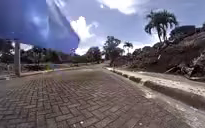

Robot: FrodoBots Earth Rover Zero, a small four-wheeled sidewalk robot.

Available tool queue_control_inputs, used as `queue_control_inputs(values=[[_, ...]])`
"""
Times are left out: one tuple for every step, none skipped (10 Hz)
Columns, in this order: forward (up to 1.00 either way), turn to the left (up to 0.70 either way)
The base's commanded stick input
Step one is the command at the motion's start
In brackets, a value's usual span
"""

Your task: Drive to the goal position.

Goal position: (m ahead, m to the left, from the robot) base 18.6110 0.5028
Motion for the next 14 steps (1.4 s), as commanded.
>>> queue_control_inputs(values=[[0.00, 0.00], [0.00, 0.00], [0.00, 0.00], [0.00, 0.00], [0.24, 0.00], [0.70, 0.00], [0.70, 0.00], [0.70, 0.00], [0.51, 0.00], [0.26, 0.00], [0.39, 0.00], [0.31, 0.00], [0.39, 0.00], [0.00, 0.00]])
